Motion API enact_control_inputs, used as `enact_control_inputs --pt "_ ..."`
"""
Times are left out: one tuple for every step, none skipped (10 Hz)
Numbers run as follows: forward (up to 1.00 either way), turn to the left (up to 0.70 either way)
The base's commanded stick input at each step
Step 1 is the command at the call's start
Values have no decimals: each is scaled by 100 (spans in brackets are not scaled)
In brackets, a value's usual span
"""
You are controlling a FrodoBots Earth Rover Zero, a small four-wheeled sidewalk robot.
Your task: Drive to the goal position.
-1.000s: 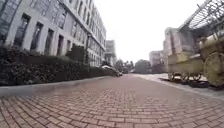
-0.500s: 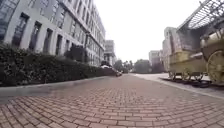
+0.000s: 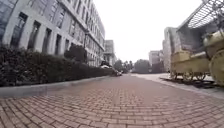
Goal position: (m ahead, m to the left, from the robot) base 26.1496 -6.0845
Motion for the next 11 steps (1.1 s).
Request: enact_control_inputs --pt "45 0" --pt "45 0" --pt "45 0" --pt "45 0" --pt "45 0" --pt "45 0" --pt "45 0" --pt "45 0" --pt "45 0" --pt "45 0" --pt "45 0"
